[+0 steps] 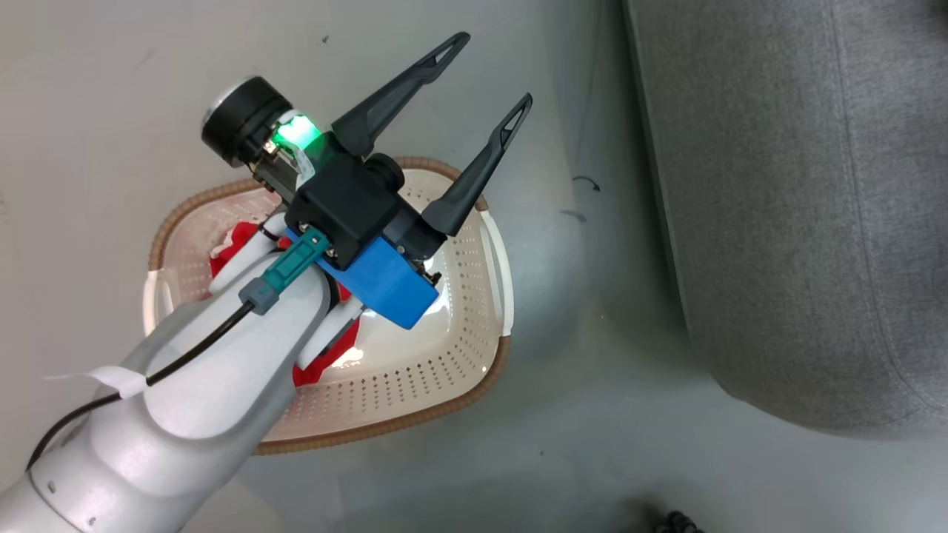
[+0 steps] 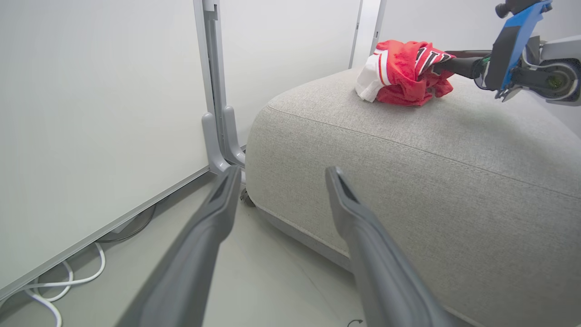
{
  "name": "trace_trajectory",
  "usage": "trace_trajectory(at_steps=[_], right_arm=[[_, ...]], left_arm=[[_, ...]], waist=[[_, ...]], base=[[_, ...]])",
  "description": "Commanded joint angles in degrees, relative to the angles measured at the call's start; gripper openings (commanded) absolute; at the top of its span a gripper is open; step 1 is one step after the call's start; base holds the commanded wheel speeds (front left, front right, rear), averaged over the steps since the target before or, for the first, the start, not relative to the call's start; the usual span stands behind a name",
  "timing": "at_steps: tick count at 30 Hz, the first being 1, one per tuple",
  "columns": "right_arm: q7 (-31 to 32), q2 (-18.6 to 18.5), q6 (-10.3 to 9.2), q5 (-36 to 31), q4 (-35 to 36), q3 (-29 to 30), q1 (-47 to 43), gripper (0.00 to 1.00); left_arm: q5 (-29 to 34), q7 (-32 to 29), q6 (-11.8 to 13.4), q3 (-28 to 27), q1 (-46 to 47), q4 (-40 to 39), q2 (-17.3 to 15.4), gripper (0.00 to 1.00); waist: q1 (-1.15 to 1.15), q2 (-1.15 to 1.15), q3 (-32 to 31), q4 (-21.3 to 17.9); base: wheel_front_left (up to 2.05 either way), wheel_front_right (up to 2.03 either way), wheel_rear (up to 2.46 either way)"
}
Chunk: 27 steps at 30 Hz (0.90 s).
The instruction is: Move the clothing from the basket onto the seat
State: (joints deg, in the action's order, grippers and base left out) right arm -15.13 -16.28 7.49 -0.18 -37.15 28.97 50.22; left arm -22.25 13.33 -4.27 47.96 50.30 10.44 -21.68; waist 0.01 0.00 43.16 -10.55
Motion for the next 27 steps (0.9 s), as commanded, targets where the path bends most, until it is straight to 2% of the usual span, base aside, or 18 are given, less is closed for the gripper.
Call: trace_trajectory(at_steps=[1, 14, 27], right_arm=[[-0.05, 0.61, 0.01, 0.01, 1.24, -0.16, -2.38, 1.00], [-0.04, 3.82, 0.01, -1.08, 10.22, -5.21, -19.75, 1.00], [-0.04, 8.91, 0.01, 3.05, 22.95, -14.34, -29.44, 1.00]], left_arm=[[-0.42, 0.61, 0.32, -0.22, -0.92, 0.49, 0.30, 1.00], [-2.18, 1.92, 1.30, -2.73, -6.60, 3.61, 3.38, 1.00], [-0.39, 1.93, 2.16, -15.00, -18.75, 2.36, 5.67, 1.00]], waist=[[-0.01, 0.00, -2.00, 0.30], [-0.01, 0.00, -12.34, 1.73], [-0.01, 0.00, -22.33, 5.35]], base=[[0.00, 0.00, 0.00], [0.00, 0.00, 0.00], [0.00, 0.00, 0.00]])
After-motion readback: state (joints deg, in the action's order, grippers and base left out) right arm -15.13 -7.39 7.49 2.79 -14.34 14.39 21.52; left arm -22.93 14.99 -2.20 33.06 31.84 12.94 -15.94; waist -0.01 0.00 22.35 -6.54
